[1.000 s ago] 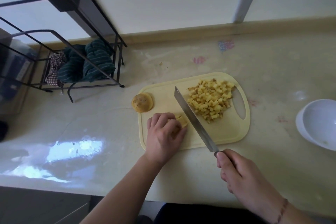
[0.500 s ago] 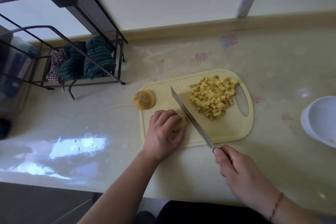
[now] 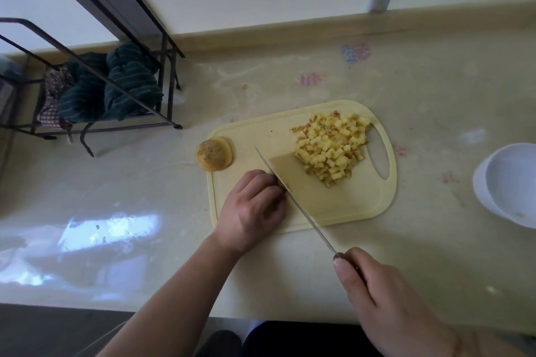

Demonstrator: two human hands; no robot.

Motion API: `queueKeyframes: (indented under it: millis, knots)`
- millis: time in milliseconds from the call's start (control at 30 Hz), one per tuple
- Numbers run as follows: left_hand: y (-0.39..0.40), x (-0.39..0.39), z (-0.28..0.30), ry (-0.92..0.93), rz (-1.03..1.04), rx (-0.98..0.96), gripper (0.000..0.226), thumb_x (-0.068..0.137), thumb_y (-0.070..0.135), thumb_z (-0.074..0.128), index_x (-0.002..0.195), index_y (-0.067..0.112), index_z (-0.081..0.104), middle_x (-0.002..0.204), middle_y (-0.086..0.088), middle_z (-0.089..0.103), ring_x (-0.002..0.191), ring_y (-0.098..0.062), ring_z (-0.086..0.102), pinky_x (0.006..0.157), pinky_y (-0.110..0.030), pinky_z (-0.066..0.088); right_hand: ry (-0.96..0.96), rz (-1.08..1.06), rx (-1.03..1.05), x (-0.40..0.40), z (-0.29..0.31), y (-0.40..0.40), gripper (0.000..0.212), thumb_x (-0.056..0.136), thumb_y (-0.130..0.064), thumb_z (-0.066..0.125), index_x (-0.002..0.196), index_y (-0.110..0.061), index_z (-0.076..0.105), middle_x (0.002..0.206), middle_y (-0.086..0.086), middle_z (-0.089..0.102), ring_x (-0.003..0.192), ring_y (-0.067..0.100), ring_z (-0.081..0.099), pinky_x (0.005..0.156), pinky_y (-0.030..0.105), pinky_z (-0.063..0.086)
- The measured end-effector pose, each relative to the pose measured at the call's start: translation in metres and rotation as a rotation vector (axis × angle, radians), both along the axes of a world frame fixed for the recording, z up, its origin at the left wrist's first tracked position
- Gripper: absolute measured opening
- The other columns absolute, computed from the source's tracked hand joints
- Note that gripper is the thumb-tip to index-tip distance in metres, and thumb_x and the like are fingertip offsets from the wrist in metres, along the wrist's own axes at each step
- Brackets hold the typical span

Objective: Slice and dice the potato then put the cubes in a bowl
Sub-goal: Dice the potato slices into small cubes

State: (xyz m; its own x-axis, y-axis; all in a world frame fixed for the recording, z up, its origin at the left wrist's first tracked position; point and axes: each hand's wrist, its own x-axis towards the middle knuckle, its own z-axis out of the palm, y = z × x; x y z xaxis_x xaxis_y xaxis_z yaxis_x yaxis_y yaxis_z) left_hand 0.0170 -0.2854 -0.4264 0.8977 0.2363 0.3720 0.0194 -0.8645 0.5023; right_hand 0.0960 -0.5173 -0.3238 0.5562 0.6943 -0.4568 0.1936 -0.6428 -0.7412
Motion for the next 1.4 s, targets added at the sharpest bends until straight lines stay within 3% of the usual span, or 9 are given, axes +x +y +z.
queueKeyframes:
  millis: [67, 133, 333, 700, 900, 967, 1100, 1267, 1400]
  knots:
    - [0.000, 0.001, 0.001, 0.001, 0.001, -0.012, 0.010, 0.084, 0.004, 0.080, 0.089, -0.003, 0.075, 0.098, -0.014, 0.070, 0.093, -0.033, 0.066, 0.086, -0.035, 0.054, -0.018, 0.015, -0.037, -0.001, 0.001, -0.006, 0.039, 0.081, -0.073, 0.016, 0.081, -0.042, 0.039, 0.064, -0.019, 0.057, 0.056, 0.005, 0.051, 0.055, 0.021, 0.035]
    - [0.000, 0.001, 0.002, 0.001, 0.002, -0.028, 0.011, 0.082, 0.003, 0.081, 0.089, -0.003, 0.075, 0.098, -0.014, 0.070, 0.094, -0.031, 0.066, 0.088, -0.034, 0.054, -0.036, 0.036, -0.037, -0.001, -0.001, -0.006, 0.046, 0.077, -0.073, 0.013, 0.077, -0.035, 0.039, 0.065, -0.021, 0.058, 0.055, 0.005, 0.052, 0.054, 0.021, 0.036]
    - [0.000, 0.002, 0.001, 0.009, 0.013, -0.064, 0.012, 0.080, 0.001, 0.081, 0.089, -0.003, 0.074, 0.100, -0.014, 0.070, 0.095, -0.032, 0.065, 0.088, -0.035, 0.054, -0.102, 0.090, 0.030, 0.013, -0.015, 0.031, 0.041, 0.084, -0.061, 0.020, 0.068, -0.027, 0.037, 0.048, -0.003, 0.045, 0.049, 0.011, 0.044, 0.052, 0.028, 0.026]
    - [-0.001, -0.006, 0.004, -0.034, 0.026, -0.001, 0.007, 0.084, 0.002, 0.078, 0.084, -0.003, 0.073, 0.092, -0.015, 0.068, 0.091, -0.032, 0.062, 0.086, -0.032, 0.052, -0.063, 0.021, 0.047, 0.015, -0.012, 0.021, 0.040, 0.085, -0.068, 0.022, 0.071, -0.037, 0.043, 0.059, -0.003, 0.055, 0.050, 0.013, 0.048, 0.050, 0.028, 0.036]
    - [0.000, -0.007, 0.001, -0.035, 0.028, -0.024, 0.006, 0.084, 0.001, 0.076, 0.083, -0.004, 0.073, 0.091, -0.015, 0.069, 0.090, -0.034, 0.064, 0.085, -0.033, 0.053, -0.055, 0.065, 0.067, 0.008, -0.007, 0.017, 0.042, 0.088, -0.065, 0.024, 0.073, -0.030, 0.041, 0.065, 0.007, 0.056, 0.050, 0.014, 0.047, 0.051, 0.029, 0.036]
    - [0.000, -0.007, 0.000, -0.030, 0.030, -0.034, 0.006, 0.084, 0.001, 0.077, 0.083, -0.004, 0.073, 0.092, -0.015, 0.070, 0.090, -0.034, 0.064, 0.084, -0.035, 0.054, -0.056, 0.078, 0.054, 0.006, -0.006, 0.015, 0.035, 0.089, -0.061, 0.025, 0.076, -0.033, 0.042, 0.069, 0.005, 0.059, 0.053, 0.014, 0.050, 0.052, 0.026, 0.036]
    - [0.000, -0.007, 0.000, -0.026, 0.033, -0.045, 0.005, 0.083, 0.000, 0.078, 0.084, -0.004, 0.074, 0.092, -0.014, 0.071, 0.091, -0.034, 0.066, 0.085, -0.035, 0.054, -0.062, 0.080, 0.022, -0.001, -0.006, 0.005, 0.051, 0.082, -0.069, 0.018, 0.073, -0.025, 0.043, 0.057, -0.006, 0.051, 0.049, 0.010, 0.044, 0.051, 0.022, 0.031]
    - [0.000, -0.007, -0.001, -0.029, 0.043, -0.045, 0.008, 0.081, 0.000, 0.081, 0.085, -0.003, 0.076, 0.094, -0.013, 0.072, 0.094, -0.033, 0.067, 0.086, -0.035, 0.055, -0.052, 0.104, -0.011, -0.003, -0.007, 0.005, 0.049, 0.081, -0.071, 0.011, 0.073, -0.029, 0.037, 0.064, -0.019, 0.055, 0.055, 0.007, 0.047, 0.052, 0.019, 0.032]
    - [0.000, -0.006, 0.000, -0.026, 0.039, -0.042, 0.008, 0.082, 0.001, 0.081, 0.086, -0.003, 0.076, 0.096, -0.014, 0.072, 0.094, -0.033, 0.067, 0.087, -0.035, 0.055, -0.108, 0.107, 0.034, 0.004, -0.019, 0.026, 0.043, 0.089, -0.063, 0.019, 0.070, -0.029, 0.037, 0.051, -0.005, 0.049, 0.052, 0.012, 0.047, 0.050, 0.027, 0.028]
